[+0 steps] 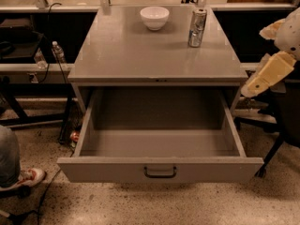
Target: Place redbull can into top drawer
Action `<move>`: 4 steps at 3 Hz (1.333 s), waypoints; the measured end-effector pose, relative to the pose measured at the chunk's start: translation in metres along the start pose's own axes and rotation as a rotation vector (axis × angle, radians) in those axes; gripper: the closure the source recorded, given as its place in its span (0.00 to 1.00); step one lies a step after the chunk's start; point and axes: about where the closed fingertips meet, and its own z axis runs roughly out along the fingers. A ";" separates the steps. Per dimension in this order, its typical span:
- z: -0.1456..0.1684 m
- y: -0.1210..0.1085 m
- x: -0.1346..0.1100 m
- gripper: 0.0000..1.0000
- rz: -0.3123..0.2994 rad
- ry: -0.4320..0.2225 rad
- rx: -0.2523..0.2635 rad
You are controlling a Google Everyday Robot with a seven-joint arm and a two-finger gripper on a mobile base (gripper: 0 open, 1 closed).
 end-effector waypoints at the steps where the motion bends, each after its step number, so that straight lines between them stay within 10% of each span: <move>1: 0.025 -0.033 0.004 0.00 0.118 -0.070 0.080; 4: 0.039 -0.066 -0.005 0.00 0.175 -0.134 0.141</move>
Offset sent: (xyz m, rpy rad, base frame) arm 0.0294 -0.0081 -0.0103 0.0703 -0.0465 -0.0878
